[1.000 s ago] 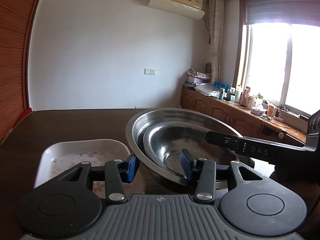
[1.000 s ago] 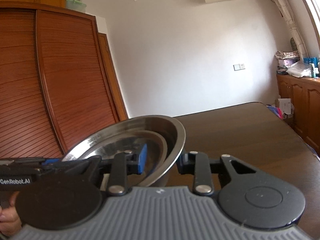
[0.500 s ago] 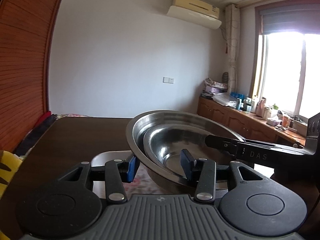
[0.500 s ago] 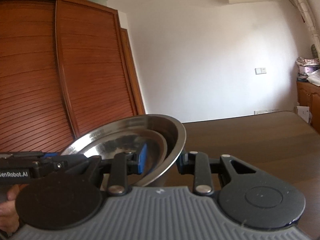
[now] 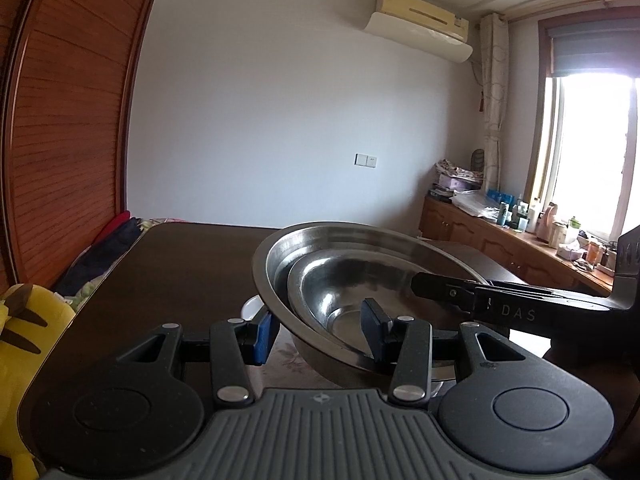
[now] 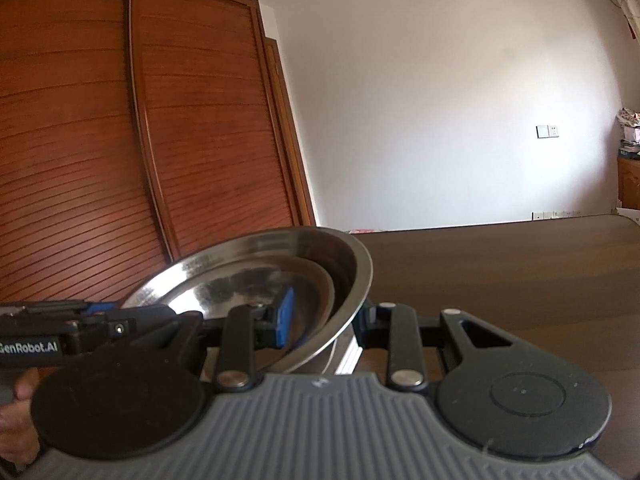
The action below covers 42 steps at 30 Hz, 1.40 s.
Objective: Organize plates and bowls
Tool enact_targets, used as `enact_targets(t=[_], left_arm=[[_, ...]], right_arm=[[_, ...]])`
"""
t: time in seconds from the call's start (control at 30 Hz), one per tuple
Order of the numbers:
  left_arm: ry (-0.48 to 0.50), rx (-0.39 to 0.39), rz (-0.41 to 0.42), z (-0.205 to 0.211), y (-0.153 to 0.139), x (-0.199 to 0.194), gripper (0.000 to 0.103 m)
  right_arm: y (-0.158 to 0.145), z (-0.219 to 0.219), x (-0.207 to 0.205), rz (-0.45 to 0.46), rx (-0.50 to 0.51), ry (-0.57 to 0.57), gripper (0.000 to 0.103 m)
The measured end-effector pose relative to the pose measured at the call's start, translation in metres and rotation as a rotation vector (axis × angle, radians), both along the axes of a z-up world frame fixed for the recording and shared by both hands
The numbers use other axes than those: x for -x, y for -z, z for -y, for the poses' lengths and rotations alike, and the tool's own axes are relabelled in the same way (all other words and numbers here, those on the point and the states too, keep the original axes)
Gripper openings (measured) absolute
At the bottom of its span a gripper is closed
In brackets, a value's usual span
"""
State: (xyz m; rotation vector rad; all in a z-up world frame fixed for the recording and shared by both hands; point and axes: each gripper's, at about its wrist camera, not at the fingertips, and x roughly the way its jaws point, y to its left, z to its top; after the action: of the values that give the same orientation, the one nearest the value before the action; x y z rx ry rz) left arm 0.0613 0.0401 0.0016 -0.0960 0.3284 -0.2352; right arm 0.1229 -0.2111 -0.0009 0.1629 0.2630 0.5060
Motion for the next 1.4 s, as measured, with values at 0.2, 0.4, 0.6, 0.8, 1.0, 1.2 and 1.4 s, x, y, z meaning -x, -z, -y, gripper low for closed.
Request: enact_targets(t=[0.2,0.4,0.6,0.8,1.0,1.2,1.4], left_arm=[[-0.011,0.002,-0.025,-0.003,0.007,-0.003,0.072],[-0.021,0.001,-0.036,-0.002,0.011,-0.006,0.072],[-0.029,0.005,-0.044,-0.002,0.015,-0.009,0.072],[-0.028,-0.003,-0.043,0.002,0.011,-0.013,0.072],[-0.03,-0.007,-0.046,0.002,0.013,-0.014,0.072],[-0.036,-0.006,-0.047,0.002,0.013,-0.012,0.072],[-0.05,-0.019,-0.038,0.002,0.011,-0.01,0.072]], right_arm=[[0.004,-0.004,-0.002,-0.022,0.013,-0.003,0.033],[0.006,-0.007,-0.002,-0.034,0.02,-0.003,0.033],[0.006,-0.01,-0.006,-0.043,0.024,-0.002,0.033],[0.004,-0.012,-0.004,-0.036,0.03,0.002,0.033],[0.005,-0.013,-0.005,-0.031,0.027,0.0,0.035],[0.007,-0.011,-0.005,-0.028,0.019,0.0,0.035],[0.002,-0.011,0.002,0.011,0.052,0.019,0.044]])
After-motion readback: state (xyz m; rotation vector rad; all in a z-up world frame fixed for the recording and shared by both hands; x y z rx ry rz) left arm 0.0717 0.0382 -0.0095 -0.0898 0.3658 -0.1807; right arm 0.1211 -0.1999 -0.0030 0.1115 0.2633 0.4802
